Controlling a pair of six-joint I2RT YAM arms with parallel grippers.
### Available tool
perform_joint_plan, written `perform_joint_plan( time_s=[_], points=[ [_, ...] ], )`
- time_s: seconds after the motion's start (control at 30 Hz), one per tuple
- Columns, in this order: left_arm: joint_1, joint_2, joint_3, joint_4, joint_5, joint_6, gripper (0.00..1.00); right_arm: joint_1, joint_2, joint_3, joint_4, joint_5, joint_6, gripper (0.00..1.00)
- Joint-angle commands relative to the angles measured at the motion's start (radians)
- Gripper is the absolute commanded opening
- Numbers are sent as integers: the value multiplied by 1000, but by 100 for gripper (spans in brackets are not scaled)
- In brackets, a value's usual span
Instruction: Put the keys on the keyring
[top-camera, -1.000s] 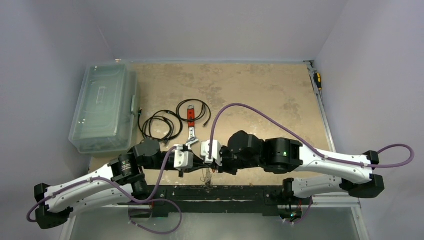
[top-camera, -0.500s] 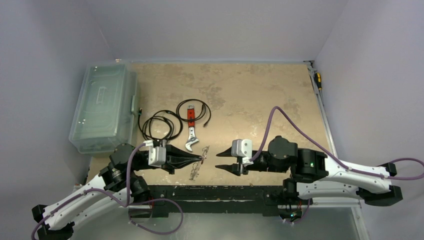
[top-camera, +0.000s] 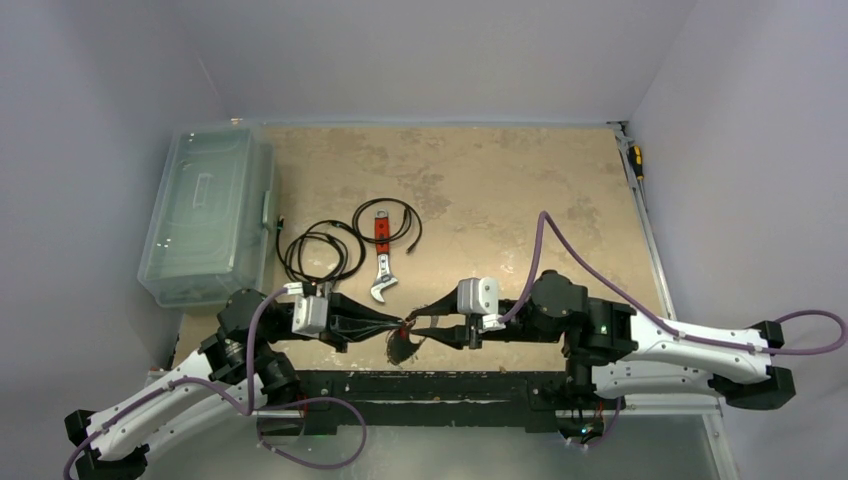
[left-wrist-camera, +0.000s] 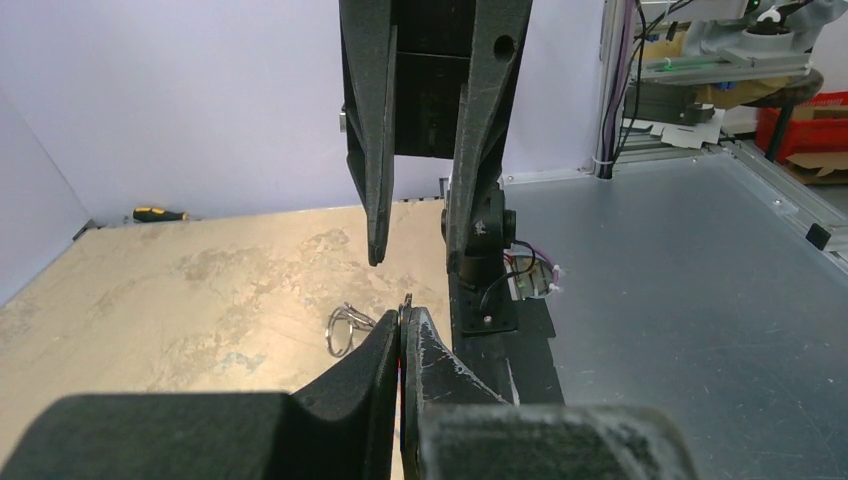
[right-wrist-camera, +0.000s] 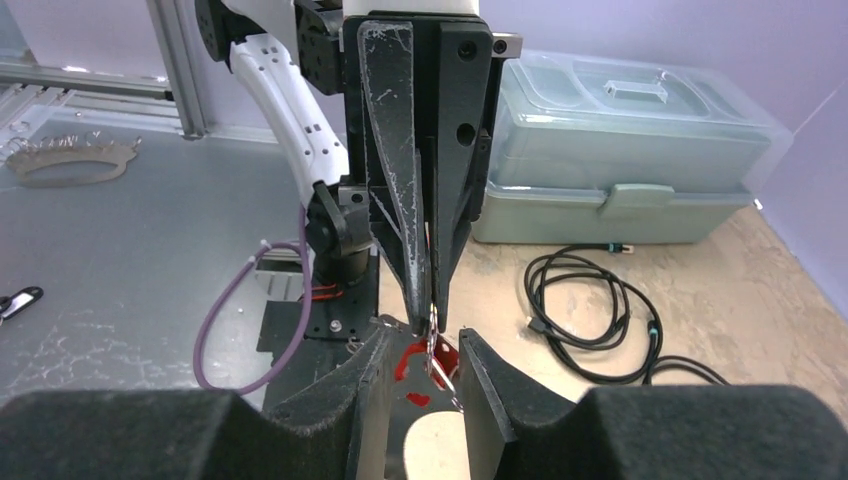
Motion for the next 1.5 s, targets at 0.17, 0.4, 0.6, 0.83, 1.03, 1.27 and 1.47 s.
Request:
perform_joint_plan(
  time_s=[0.17, 0.4, 0.6, 0.83, 1.03, 1.27, 1.47],
  points=[
    [10, -17, 1, 66, 12, -27, 0, 3, 39, 2, 75, -45, 6, 27],
    [12, -23, 0, 64, 17, -30, 0, 2, 22, -14, 75, -36, 15, 23],
    [12, -26, 0, 61, 16, -30, 0, 2, -6, -35, 79, -3, 29, 33],
    [13, -25, 0, 63, 17, -34, 0, 3, 16, -34, 76, 3, 30, 30],
    [14, -24, 0, 63, 17, -36, 0, 2, 38, -26, 73, 16, 27, 24],
    [13, -27, 1, 60, 16, -36, 0, 2, 16, -41, 73, 44, 22, 13],
    [14, -42, 1, 60, 5, -35, 0, 3, -5, -62, 64, 45, 24, 7]
  ],
)
